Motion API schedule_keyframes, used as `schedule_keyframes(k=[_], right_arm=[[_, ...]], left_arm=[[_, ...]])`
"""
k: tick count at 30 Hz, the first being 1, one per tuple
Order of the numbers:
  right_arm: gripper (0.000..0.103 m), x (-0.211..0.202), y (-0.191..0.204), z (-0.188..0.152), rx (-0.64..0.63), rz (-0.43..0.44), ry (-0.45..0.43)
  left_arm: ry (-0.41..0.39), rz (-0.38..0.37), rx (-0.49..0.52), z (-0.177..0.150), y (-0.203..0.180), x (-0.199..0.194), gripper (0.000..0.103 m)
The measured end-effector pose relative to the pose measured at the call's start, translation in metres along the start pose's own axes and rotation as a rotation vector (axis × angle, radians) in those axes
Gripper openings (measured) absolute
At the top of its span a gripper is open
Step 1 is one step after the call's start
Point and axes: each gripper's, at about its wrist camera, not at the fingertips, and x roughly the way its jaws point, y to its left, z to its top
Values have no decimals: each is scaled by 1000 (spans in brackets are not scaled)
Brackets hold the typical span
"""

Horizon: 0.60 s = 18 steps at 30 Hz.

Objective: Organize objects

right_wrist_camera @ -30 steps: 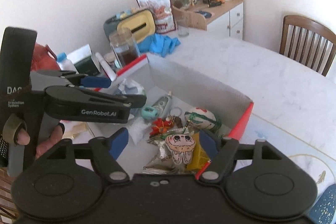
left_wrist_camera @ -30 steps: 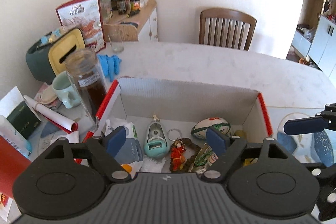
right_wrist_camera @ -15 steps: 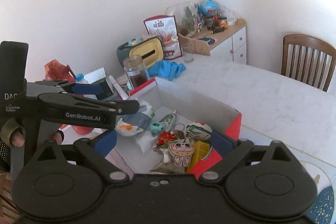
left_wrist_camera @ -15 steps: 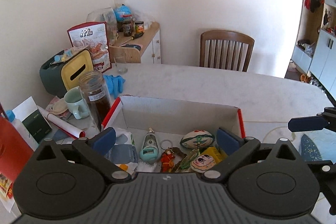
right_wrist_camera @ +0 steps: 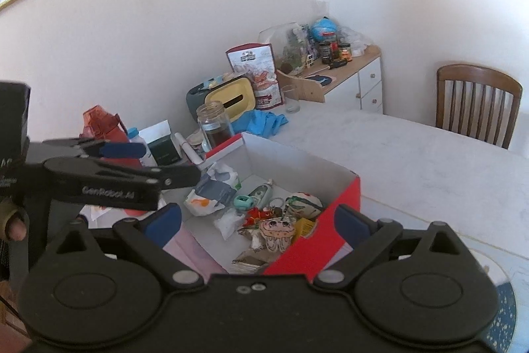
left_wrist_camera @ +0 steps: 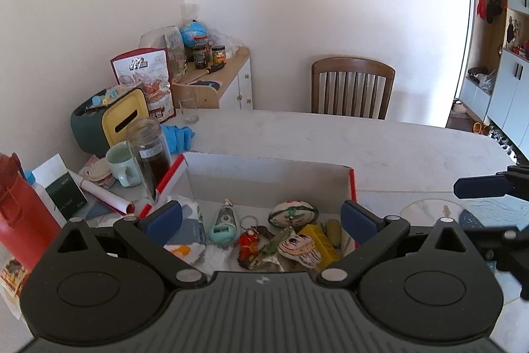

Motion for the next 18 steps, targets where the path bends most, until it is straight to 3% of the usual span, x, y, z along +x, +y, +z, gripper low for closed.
schedule_keyframes(k=[18], right_arm=[[99, -22, -7, -12, 0, -1, -38]], left_arm=[[4, 6, -17, -17, -24, -13, 103]])
